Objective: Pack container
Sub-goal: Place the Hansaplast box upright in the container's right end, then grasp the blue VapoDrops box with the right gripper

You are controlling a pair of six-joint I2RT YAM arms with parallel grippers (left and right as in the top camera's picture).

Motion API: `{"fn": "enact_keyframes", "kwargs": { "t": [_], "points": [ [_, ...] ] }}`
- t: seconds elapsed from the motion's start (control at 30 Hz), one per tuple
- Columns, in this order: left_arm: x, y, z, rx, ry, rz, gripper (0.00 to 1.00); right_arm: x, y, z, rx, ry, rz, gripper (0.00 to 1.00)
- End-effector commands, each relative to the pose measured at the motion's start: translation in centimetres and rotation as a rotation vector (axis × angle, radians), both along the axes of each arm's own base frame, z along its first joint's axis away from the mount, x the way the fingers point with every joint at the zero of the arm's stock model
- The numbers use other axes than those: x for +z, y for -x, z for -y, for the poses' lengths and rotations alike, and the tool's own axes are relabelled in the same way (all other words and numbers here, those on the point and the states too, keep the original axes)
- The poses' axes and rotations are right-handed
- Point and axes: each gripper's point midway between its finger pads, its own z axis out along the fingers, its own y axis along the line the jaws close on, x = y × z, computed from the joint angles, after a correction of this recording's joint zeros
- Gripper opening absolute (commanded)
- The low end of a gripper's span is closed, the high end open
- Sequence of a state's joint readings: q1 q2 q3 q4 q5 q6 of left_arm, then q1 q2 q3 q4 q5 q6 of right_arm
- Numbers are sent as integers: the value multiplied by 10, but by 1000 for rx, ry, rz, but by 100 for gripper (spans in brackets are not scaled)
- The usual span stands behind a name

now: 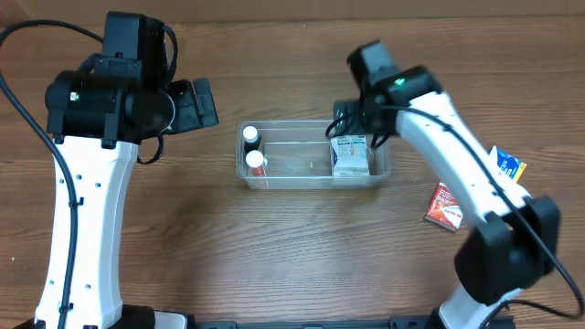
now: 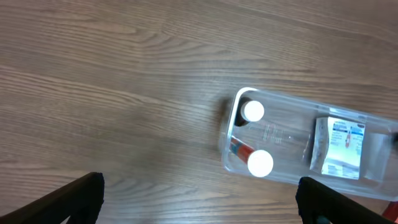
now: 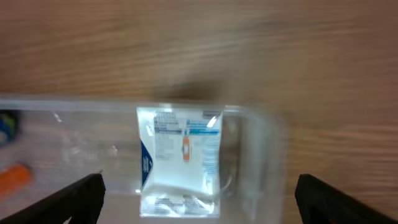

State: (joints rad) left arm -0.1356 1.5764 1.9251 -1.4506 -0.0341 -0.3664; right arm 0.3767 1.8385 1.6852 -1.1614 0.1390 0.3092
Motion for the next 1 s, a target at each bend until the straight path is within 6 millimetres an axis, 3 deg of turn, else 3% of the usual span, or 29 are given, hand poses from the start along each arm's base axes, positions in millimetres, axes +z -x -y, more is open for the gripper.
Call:
{"fn": "enact_keyframes", "kwargs": {
  "t": [0.0,0.07,0.13,0.17,0.23,0.27,0.33,0.43,0.53,0.67,0.97],
  "points": [
    [0,1,-2,-6,-9,-9,100,113,-16,70,-265,-30,289,100],
    [-1,1,-3,-3,-14,-11,100,128,-10,123,-431,-42,316,100],
    [-1,1,-3,-2,-17,-11,100,121,2,180,-576,-42,269,100],
    [-1,1,-3,-2,-16,-11,100,107,9,206,-622,-44,221,100],
    [0,1,-3,-2,-16,-9,100,79,21,237,-690,-73,131,100],
    [0,1,-3,-1,-16,-8,100,55,31,254,-744,-87,65,100],
    [0,1,-3,-1,-15,-7,100,15,46,274,-807,-82,-45,100],
    [0,1,-3,-1,-15,-7,100,-44,59,286,-807,-69,-184,100],
    [0,1,-3,-1,-16,-8,100,-86,67,288,-827,-90,-262,100],
    [0,1,-3,-1,-16,-8,100,-118,74,295,-843,-77,-318,100],
    [-1,1,-3,-1,-16,-11,100,-157,78,299,-816,-69,-402,100]
  ]
}}
